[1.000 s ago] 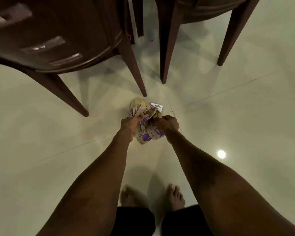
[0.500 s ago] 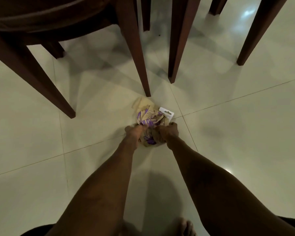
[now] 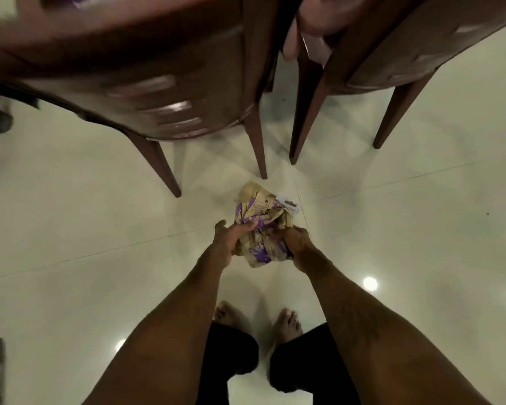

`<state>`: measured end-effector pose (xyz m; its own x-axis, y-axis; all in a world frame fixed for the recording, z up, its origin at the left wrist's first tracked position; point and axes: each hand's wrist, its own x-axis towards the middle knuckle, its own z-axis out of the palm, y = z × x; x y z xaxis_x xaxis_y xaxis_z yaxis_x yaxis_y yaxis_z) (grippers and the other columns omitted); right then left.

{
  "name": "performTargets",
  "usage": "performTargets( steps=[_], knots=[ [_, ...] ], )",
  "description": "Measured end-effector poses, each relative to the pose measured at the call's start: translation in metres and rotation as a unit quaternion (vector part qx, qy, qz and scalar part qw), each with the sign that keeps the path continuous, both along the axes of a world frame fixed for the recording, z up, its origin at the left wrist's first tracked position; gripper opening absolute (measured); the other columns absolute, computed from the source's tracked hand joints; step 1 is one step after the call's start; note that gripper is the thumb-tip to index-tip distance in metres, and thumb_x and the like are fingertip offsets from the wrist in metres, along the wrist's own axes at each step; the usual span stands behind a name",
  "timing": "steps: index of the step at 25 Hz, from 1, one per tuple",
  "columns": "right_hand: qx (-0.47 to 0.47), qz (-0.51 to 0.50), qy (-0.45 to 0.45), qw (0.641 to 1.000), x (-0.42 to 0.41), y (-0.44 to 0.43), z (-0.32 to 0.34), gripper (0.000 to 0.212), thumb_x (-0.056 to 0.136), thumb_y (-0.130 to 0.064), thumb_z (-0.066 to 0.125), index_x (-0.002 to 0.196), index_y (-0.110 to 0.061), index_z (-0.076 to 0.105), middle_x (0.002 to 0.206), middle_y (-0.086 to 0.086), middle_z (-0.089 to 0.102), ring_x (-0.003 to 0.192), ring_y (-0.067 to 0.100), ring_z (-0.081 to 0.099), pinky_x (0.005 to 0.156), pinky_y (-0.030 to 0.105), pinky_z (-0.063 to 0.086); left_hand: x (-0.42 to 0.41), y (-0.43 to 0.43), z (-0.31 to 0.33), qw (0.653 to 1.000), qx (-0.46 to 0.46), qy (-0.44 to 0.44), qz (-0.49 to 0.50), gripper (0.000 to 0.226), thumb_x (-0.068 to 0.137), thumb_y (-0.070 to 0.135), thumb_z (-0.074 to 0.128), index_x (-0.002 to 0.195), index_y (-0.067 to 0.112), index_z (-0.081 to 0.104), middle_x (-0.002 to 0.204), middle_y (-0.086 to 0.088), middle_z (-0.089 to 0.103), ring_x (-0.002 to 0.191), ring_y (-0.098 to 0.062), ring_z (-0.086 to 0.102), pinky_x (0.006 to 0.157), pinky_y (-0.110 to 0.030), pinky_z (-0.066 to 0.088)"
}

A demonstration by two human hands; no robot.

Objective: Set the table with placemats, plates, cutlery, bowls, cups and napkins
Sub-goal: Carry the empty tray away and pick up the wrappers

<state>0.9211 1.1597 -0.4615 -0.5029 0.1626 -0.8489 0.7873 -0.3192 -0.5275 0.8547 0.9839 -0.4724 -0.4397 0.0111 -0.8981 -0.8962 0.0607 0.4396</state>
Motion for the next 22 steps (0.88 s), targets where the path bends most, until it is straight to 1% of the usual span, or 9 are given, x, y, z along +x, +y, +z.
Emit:
performTargets(
  steps=[2, 3, 4, 6, 8, 12, 16, 20, 22],
  knots=[
    [0.011, 0.035, -0.011, 0.999, 0.002, -0.008, 0.078, 0.029, 0.080, -0.009, 0.077, 0.108, -0.012, 0.076, 0.103, 0.012, 0.079, 0.088, 0.032, 0.076, 0.068, 0.040, 0.062, 0.013, -0.023, 0.081, 1.000, -0.001, 0.006, 0.019, 0.140, 0.054, 0.037, 0.102, 0.160, 0.022, 0.012, 0.131, -0.014, 0.065, 0.108, -0.031, 0.070, 0.094, -0.058, 0.056],
    [0.020, 0.055, -0.020, 0.998, 0.003, -0.014, 0.114, 0.031, 0.078, -0.010, 0.079, 0.108, -0.011, 0.076, 0.103, 0.010, 0.079, 0.089, 0.031, 0.076, 0.070, 0.039, 0.063, 0.020, -0.032, 0.119, 1.000, 0.007, 0.013, 0.010, 0.132, 0.059, 0.037, 0.100, 0.160, 0.017, 0.017, 0.130, -0.013, 0.066, 0.108, -0.029, 0.070, 0.094, -0.056, 0.056],
    [0.029, 0.074, -0.021, 0.997, 0.002, -0.020, 0.145, 0.031, 0.077, -0.011, 0.080, 0.108, -0.011, 0.076, 0.103, 0.009, 0.079, 0.090, 0.030, 0.076, 0.070, 0.038, 0.063, 0.026, -0.039, 0.150, 1.000, 0.022, 0.015, -0.003, 0.116, 0.062, 0.038, 0.097, 0.155, 0.011, 0.034, 0.125, -0.011, 0.071, 0.106, -0.029, 0.071, 0.090, -0.052, 0.058],
    [0.034, 0.104, -0.014, 0.994, 0.000, -0.038, 0.194, 0.030, 0.079, -0.014, 0.081, 0.109, -0.012, 0.075, 0.104, 0.008, 0.078, 0.089, 0.029, 0.076, 0.067, 0.036, 0.061, 0.032, -0.053, 0.201, 0.999, 0.032, 0.019, -0.017, 0.074, 0.070, 0.040, 0.092, 0.132, 0.010, 0.065, 0.109, -0.008, 0.078, 0.098, -0.028, 0.075, 0.080, -0.047, 0.061],
    [0.043, 0.134, -0.002, 0.990, -0.006, -0.060, 0.234, 0.033, 0.080, -0.017, 0.080, 0.112, -0.014, 0.073, 0.105, 0.008, 0.077, 0.091, 0.030, 0.075, 0.070, 0.040, 0.063, 0.032, -0.070, 0.242, 0.999, 0.031, 0.031, -0.008, 0.053, 0.075, 0.036, 0.089, 0.122, 0.015, 0.072, 0.105, -0.008, 0.079, 0.097, -0.030, 0.076, 0.081, -0.051, 0.063],
    [0.041, 0.195, 0.017, 0.980, -0.018, -0.124, 0.279, 0.034, 0.082, -0.017, 0.081, 0.115, -0.014, 0.073, 0.106, 0.008, 0.078, 0.093, 0.029, 0.076, 0.076, 0.044, 0.065, 0.041, -0.129, 0.290, 0.996, 0.074, 0.036, 0.033, 0.056, 0.073, 0.032, 0.083, 0.125, 0.015, 0.071, 0.113, -0.011, 0.077, 0.104, -0.035, 0.074, 0.090, -0.059, 0.059],
    [0.040, 0.244, 0.033, 0.968, -0.029, -0.214, 0.306, 0.039, 0.081, -0.018, 0.082, 0.119, -0.017, 0.071, 0.105, 0.005, 0.078, 0.091, 0.026, 0.076, 0.070, 0.038, 0.064, 0.050, -0.216, 0.312, 0.992, 0.089, 0.040, 0.084, 0.040, 0.087, 0.025, 0.074, 0.126, 0.014, 0.070, 0.116, -0.014, 0.076, 0.108, -0.036, 0.073, 0.090, -0.056, 0.059],
    [0.023, 0.279, 0.034, 0.959, -0.051, -0.322, 0.328, 0.042, 0.081, -0.014, 0.075, 0.122, -0.018, 0.067, 0.108, 0.008, 0.077, 0.090, 0.026, 0.075, 0.057, 0.027, 0.057, 0.041, -0.327, 0.323, 0.986, 0.058, 0.049, 0.146, 0.038, 0.088, 0.022, 0.076, 0.124, 0.011, 0.071, 0.110, -0.013, 0.078, 0.104, -0.036, 0.074, 0.092, -0.060, 0.057],
    [0.028, 0.299, 0.043, 0.953, -0.069, -0.378, 0.334, 0.046, 0.078, -0.019, 0.076, 0.123, -0.018, 0.068, 0.107, 0.006, 0.077, 0.092, 0.027, 0.075, 0.061, 0.029, 0.059, 0.030, -0.383, 0.334, 0.982, 0.062, 0.059, 0.171, 0.037, 0.088, 0.025, 0.077, 0.123, 0.014, 0.071, 0.110, -0.012, 0.078, 0.103, -0.034, 0.075, 0.093, -0.060, 0.057]
  ],
)
